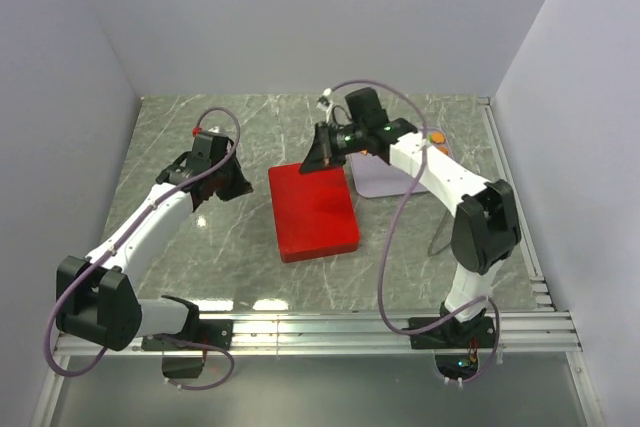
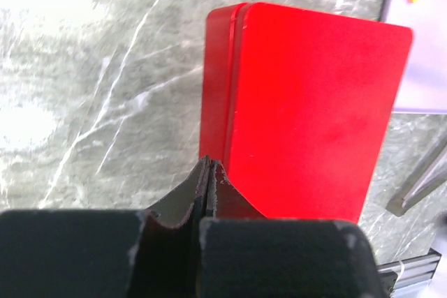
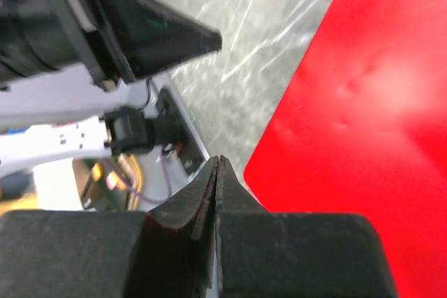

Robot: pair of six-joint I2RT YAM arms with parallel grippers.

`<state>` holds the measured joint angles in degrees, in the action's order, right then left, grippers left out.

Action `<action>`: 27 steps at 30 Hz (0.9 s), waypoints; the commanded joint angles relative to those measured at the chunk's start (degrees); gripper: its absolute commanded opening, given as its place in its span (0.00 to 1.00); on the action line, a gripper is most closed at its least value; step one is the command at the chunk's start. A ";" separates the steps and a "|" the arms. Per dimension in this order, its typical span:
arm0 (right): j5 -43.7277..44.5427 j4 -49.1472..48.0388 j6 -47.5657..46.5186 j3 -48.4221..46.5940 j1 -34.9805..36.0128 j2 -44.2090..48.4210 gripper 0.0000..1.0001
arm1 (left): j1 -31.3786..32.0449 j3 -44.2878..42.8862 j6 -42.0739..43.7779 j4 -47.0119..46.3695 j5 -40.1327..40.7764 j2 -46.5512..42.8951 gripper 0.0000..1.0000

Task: Pack the cookies

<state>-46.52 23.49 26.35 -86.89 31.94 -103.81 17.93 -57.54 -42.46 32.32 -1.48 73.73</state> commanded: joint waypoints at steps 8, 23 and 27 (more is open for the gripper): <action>12.50 12.81 -8.50 -1.97 -3.64 13.88 0.51 | -0.27 -3.81 6.41 -6.65 -1.86 -3.77 0.49; 29.46 2.81 -8.69 18.04 -3.73 41.54 0.80 | -0.53 -4.60 12.57 -11.66 4.80 -10.71 0.99; 35.79 -0.53 -8.07 24.04 -3.64 50.27 0.82 | -0.62 -0.92 13.54 -14.55 14.64 -15.44 0.99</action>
<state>-18.22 30.09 18.00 -65.52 28.47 -59.11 17.69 -59.70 -31.27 22.41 4.23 63.11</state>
